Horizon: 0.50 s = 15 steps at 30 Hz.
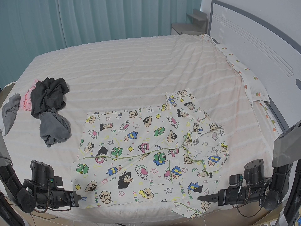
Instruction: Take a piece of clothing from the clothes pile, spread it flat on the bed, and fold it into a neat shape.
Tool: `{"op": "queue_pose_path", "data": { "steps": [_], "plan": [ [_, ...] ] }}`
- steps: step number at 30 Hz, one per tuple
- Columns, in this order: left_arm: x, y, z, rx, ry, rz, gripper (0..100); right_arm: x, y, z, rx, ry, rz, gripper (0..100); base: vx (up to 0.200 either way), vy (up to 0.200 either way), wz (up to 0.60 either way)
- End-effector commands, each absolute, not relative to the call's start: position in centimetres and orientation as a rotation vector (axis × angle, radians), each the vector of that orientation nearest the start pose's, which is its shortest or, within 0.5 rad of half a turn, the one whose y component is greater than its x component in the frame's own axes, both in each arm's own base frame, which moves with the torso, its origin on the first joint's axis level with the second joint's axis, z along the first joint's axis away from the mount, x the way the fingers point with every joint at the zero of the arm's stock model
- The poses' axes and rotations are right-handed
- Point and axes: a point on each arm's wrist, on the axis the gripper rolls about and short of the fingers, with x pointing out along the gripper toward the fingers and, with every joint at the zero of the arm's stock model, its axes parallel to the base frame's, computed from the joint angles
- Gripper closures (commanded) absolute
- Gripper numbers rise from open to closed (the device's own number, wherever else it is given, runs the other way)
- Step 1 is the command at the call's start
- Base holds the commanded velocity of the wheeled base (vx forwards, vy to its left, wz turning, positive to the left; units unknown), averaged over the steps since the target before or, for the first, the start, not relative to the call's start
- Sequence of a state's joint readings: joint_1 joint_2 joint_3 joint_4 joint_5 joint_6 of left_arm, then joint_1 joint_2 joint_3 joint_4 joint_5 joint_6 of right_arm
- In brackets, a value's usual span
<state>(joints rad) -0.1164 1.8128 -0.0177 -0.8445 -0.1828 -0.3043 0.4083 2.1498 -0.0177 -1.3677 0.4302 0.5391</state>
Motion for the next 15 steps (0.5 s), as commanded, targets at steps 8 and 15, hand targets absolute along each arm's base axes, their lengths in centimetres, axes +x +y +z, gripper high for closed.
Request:
{"op": "queue_pose_path", "data": {
  "steps": [8, 15],
  "plan": [
    [16.2, -2.3, 2.0, -0.313, 0.999, -0.127, 100, 19.5, 9.7, -1.9, 0.488, 0.957, 0.577, 0, 0.000, 0.000, 0.00],
    [16.2, -2.3, 2.1, -0.313, 0.994, -0.128, 100, 21.0, 10.5, -1.9, 0.486, 0.899, 0.583, 0, 0.000, 0.000, 0.00]
  ]
}}
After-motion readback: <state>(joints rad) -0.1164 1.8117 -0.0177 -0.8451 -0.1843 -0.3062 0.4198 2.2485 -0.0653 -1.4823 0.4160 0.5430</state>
